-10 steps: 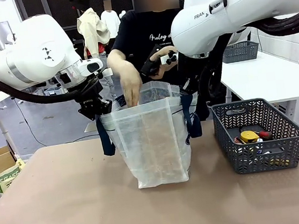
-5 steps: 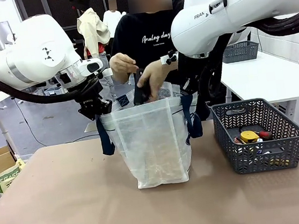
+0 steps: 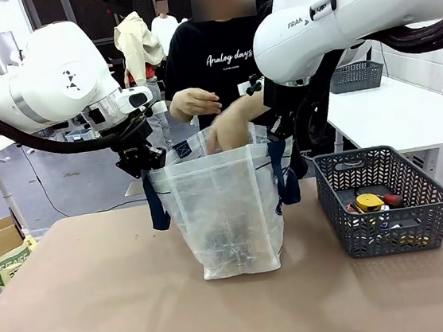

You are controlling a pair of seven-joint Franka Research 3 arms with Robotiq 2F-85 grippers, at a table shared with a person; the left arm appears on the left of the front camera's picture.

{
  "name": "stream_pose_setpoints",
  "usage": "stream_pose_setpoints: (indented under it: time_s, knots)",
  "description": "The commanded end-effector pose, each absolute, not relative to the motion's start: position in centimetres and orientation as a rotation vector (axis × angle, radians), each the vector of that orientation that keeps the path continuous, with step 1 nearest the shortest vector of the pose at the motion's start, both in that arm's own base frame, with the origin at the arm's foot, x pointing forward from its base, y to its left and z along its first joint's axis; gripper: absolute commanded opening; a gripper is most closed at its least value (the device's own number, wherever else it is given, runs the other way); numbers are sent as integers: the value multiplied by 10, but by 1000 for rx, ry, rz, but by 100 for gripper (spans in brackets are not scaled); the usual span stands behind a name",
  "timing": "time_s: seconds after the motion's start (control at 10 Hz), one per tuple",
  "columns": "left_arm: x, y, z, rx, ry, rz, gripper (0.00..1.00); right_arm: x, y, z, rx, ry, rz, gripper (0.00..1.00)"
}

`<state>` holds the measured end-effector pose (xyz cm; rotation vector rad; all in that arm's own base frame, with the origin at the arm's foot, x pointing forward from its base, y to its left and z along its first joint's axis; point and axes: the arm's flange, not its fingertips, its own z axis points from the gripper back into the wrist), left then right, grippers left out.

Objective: Transfer purchased items from the store into the shopping bag.
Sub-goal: Move the Reusable shopping bag to the right side of the table.

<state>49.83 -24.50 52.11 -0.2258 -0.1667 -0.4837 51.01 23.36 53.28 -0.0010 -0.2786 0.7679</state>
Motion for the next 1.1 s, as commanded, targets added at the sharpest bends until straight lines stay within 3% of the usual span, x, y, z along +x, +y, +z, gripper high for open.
stream_pose_setpoints:
  time_s: [0.0,1.0]
  knots:
    - [499,-243,521,-225,-171,-480,0,511,232,533,-2,-279,766,0]
    - [499,-243,521,-225,-171,-480,0,511,232,533,-2,-279,766,0]
